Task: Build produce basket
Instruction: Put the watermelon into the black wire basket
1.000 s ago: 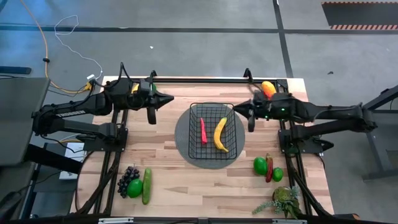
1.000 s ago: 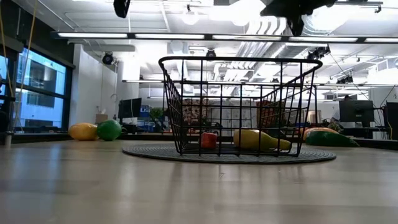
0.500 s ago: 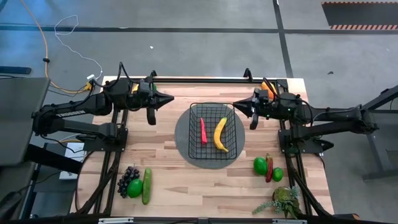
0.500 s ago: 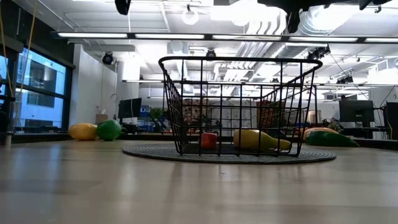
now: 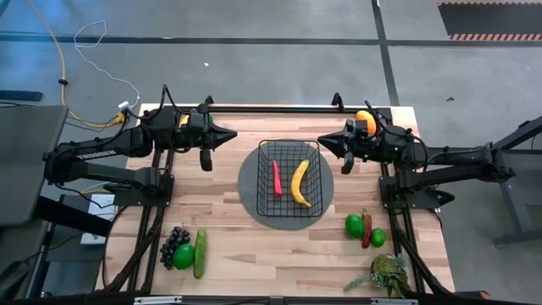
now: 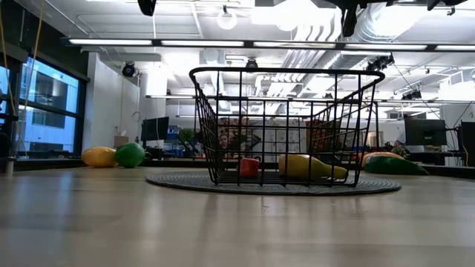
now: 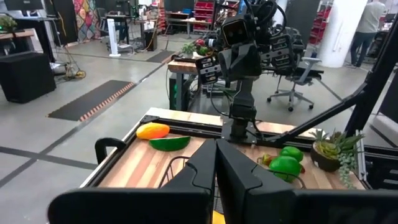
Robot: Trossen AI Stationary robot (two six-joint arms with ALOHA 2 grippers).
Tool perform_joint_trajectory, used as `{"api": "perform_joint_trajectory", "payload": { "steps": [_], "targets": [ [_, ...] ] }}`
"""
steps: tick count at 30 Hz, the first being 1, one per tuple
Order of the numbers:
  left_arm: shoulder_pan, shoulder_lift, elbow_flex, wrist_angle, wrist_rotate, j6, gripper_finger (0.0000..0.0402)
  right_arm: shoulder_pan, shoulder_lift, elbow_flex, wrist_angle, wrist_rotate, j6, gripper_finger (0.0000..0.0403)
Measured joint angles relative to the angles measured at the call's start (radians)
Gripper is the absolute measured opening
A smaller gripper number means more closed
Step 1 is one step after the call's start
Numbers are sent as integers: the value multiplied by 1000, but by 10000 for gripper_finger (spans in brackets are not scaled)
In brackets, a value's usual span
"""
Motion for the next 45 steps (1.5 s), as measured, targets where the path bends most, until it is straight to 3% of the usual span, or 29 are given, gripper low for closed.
{"api": "perform_joint_trajectory", "payload": {
  "steps": [22,26,36,45],
  "targets": [
    [0,0,0,0,52,-6,11,0,0,0,0,1,12,0],
    [-3,0,0,-16,76,-153,48,0,0,0,0,1,38,0],
    [-110,0,0,-174,103,-274,190,0,0,0,0,1,47,0],
    [-177,2,0,-141,99,-300,256,0,0,0,0,1,83,0]
  ]
}}
